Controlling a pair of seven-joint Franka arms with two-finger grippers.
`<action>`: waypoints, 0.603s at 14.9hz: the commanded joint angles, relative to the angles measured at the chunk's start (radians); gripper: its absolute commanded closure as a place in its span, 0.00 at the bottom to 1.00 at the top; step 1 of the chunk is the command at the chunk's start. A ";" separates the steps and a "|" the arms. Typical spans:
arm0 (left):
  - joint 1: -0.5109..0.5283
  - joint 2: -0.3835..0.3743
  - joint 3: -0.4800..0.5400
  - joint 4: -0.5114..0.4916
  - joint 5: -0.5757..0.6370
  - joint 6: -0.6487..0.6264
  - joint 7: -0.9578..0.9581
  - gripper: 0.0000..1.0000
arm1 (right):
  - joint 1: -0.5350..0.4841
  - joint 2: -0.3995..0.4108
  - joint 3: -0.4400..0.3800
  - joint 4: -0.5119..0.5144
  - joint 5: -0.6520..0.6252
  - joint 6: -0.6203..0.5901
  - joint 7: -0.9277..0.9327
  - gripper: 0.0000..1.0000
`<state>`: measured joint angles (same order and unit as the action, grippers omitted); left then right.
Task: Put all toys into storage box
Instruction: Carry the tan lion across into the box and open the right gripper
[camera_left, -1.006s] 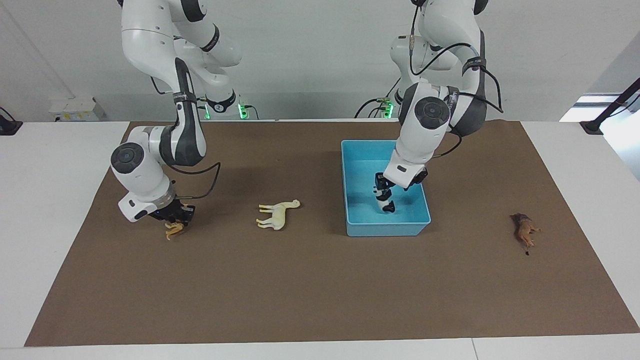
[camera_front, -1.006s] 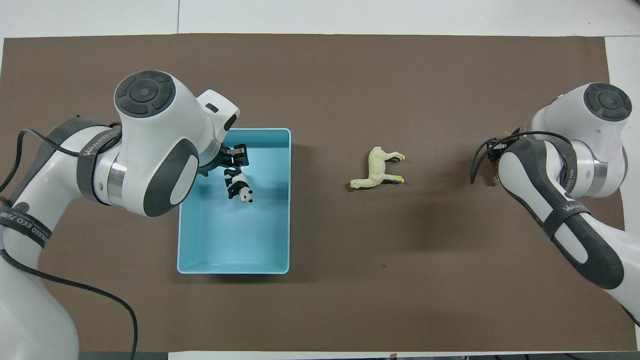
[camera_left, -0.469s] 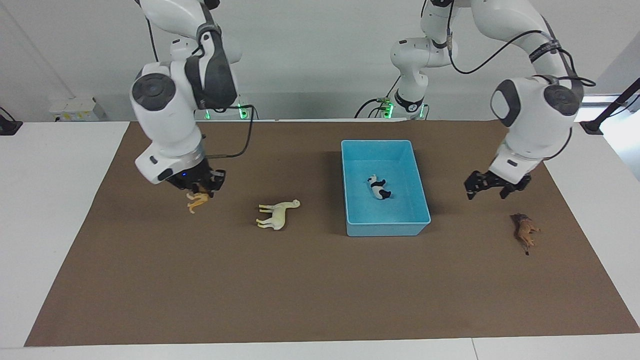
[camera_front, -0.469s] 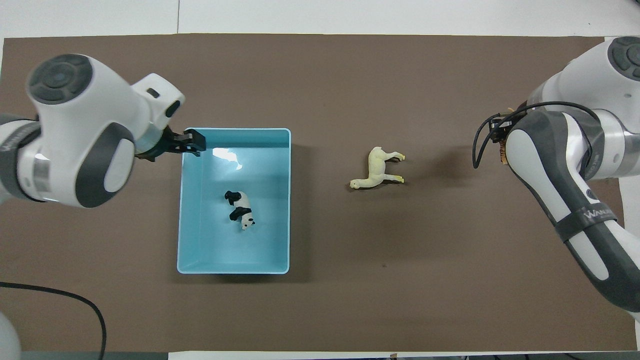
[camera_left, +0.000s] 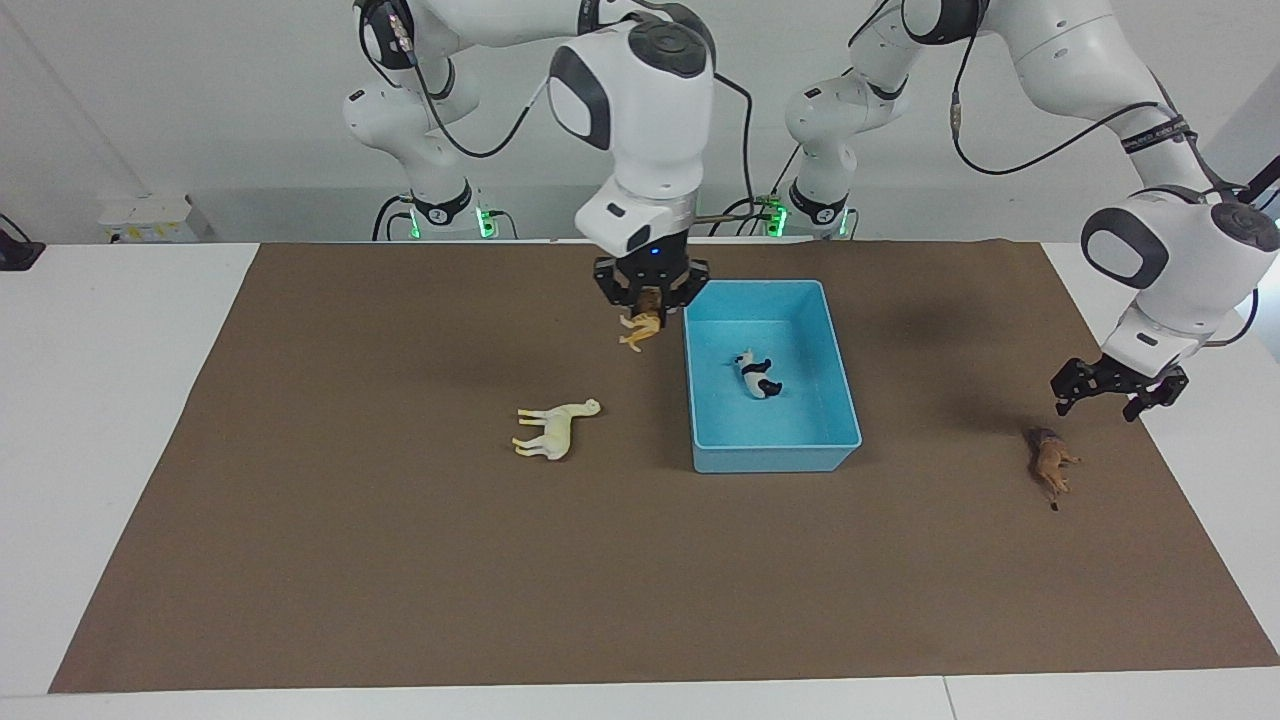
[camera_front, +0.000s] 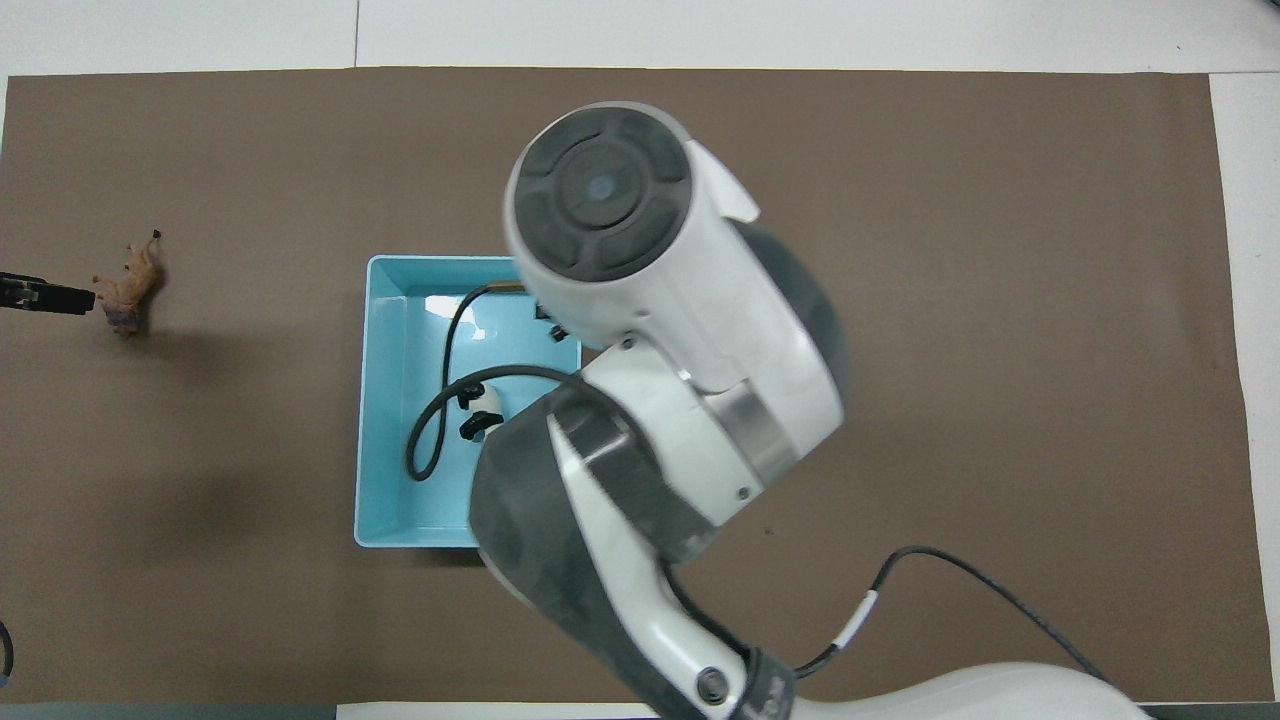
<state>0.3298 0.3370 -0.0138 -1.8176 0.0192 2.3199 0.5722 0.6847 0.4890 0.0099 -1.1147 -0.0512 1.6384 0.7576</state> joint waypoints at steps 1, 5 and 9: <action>-0.005 0.053 -0.014 -0.005 0.001 0.079 0.000 0.00 | 0.083 0.205 -0.014 0.198 -0.009 0.037 0.096 1.00; -0.009 0.091 -0.014 0.004 -0.016 0.122 -0.017 0.00 | 0.141 0.296 -0.013 0.234 -0.010 0.156 0.143 1.00; -0.020 0.091 -0.012 -0.032 -0.016 0.162 -0.034 0.00 | 0.145 0.300 -0.010 0.217 0.037 0.196 0.163 0.01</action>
<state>0.3185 0.4289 -0.0349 -1.8218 0.0100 2.4417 0.5503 0.8332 0.7819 -0.0018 -0.9263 -0.0435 1.8329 0.8944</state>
